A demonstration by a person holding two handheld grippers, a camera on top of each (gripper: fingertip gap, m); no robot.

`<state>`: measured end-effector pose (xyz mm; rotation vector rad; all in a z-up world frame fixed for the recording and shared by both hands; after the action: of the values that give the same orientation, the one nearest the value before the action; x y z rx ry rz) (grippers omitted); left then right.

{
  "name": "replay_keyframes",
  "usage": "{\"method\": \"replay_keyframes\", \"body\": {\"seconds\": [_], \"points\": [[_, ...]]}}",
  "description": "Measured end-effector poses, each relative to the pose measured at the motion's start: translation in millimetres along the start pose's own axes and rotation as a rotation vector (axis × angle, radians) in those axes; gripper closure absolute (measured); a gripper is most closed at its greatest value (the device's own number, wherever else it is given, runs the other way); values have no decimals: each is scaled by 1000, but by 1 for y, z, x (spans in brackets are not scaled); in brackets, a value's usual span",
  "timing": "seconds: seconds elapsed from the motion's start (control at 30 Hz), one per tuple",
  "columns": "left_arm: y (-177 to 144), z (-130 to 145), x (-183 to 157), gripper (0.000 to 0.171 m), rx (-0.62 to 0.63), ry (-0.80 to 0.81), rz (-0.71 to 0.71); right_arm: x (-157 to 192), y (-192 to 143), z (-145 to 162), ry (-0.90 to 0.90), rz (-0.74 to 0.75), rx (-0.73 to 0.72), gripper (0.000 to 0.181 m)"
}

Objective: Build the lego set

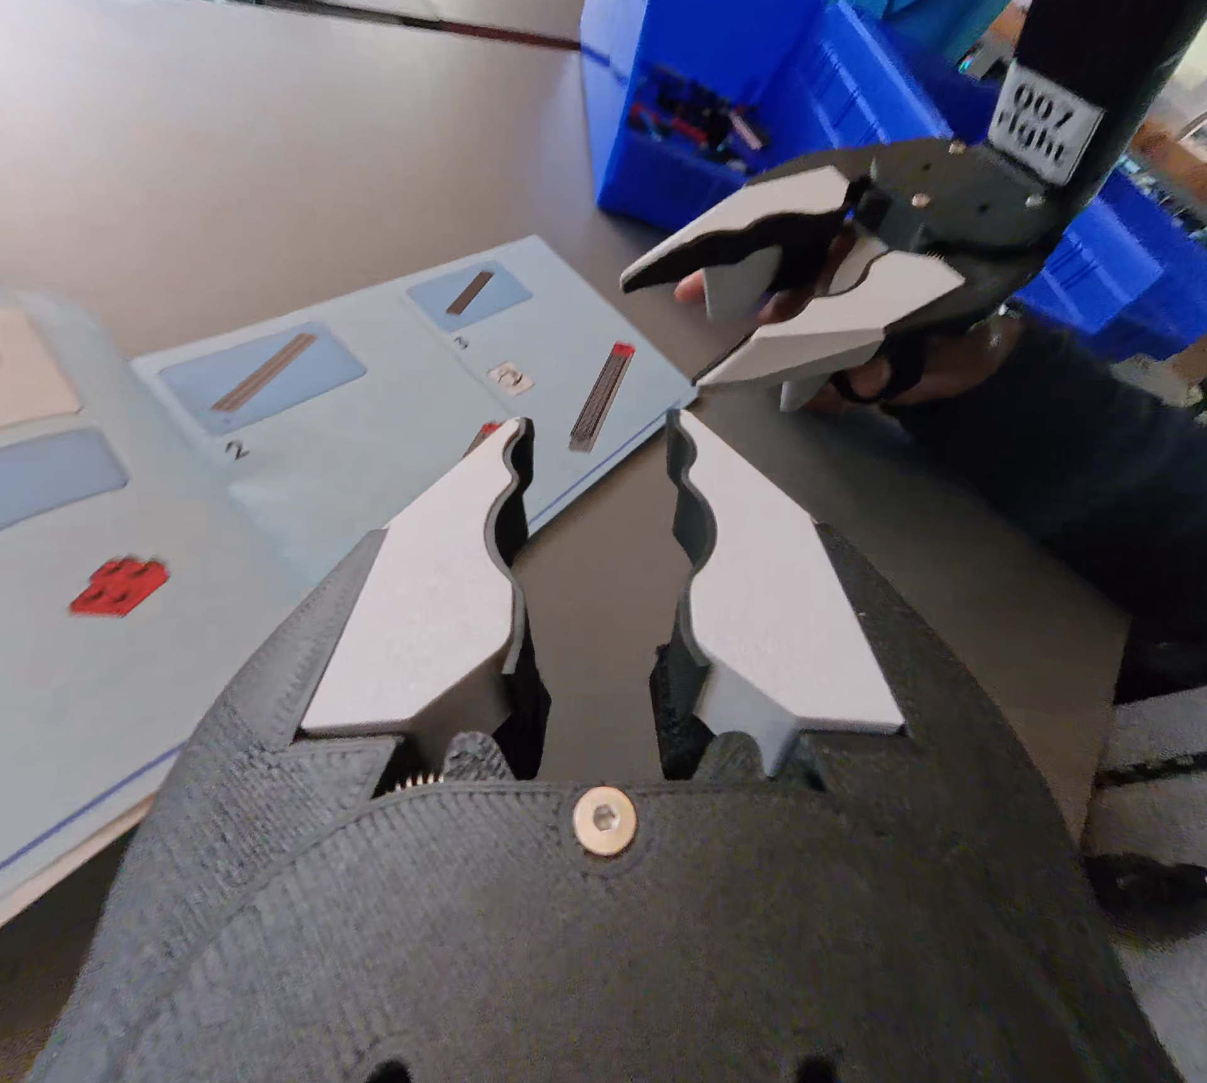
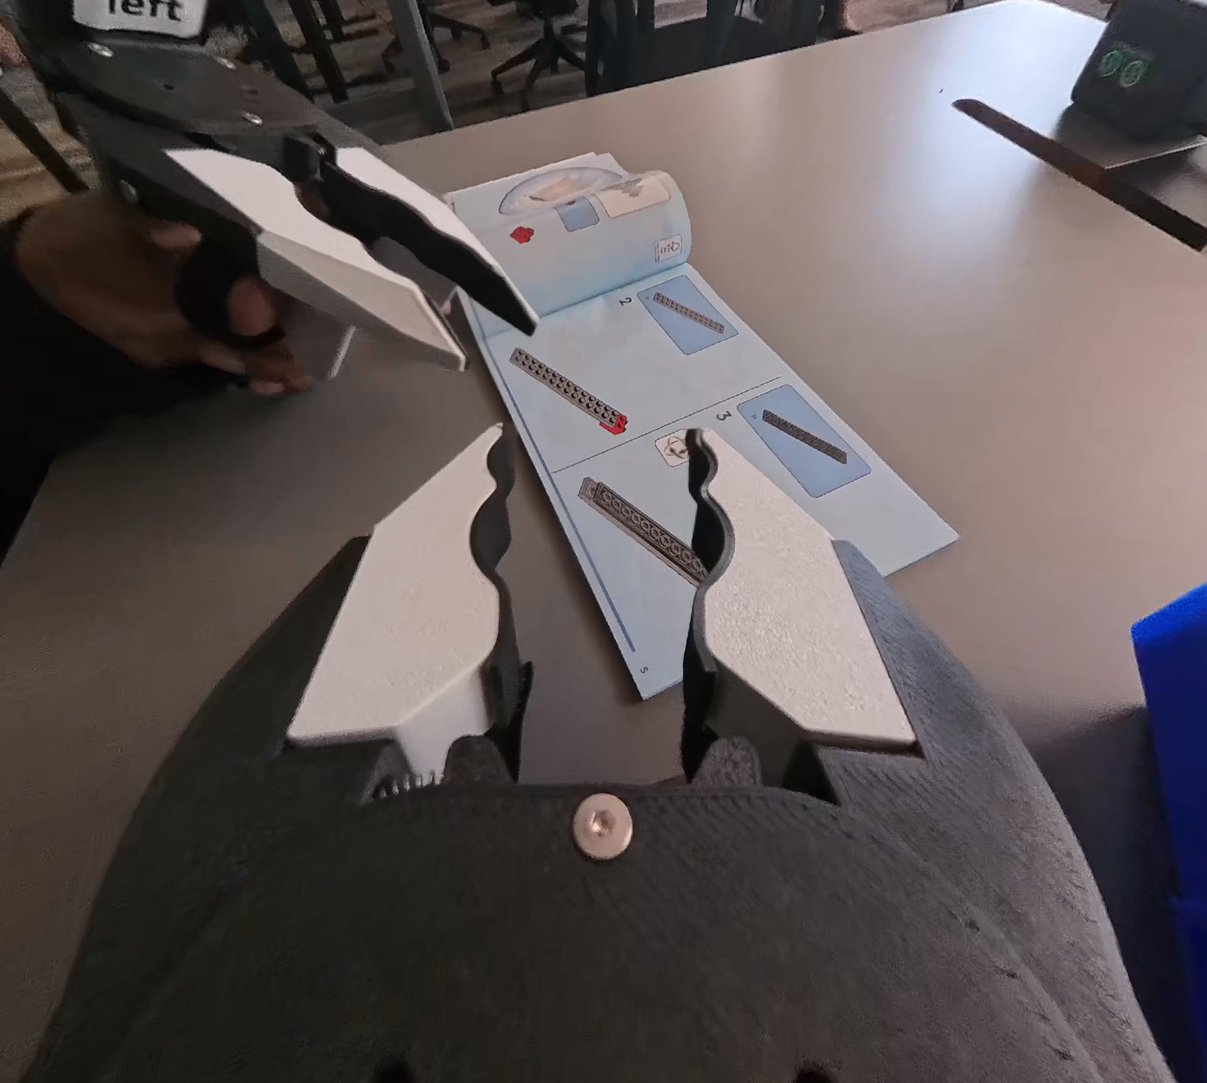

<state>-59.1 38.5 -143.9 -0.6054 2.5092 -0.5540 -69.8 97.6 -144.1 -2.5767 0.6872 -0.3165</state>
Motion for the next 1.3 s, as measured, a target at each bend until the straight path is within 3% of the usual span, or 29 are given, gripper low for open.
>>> {"method": "replay_keyframes", "body": {"seconds": [0.43,0.67,0.9,1.1,1.3], "points": [[47,-107,-16,112,-397,-161,66,9,-50,-3,172,-6,-230,126],[109,-141,-40,110,-357,-137,160,10,-81,7,234,-19,-296,128],[147,-125,-73,115,-339,49,110,18,-108,22,235,-22,-308,130],[157,-109,-89,125,-283,261,-3,20,-119,24,252,-53,-338,130],[159,-93,-96,124,-236,235,15,32,-129,30,241,-82,-341,131]]}}
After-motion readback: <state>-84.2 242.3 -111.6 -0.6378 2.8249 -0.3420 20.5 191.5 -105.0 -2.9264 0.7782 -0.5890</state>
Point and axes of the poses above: each gripper's, where its closed fingertips meet, y out along the fingers, z out of its underside, x = y × z across the jaws, the point moved 1 cm from there along -y, back along the fingers, and after that the axes turned 7 degrees about x, right-handed, at the moved point
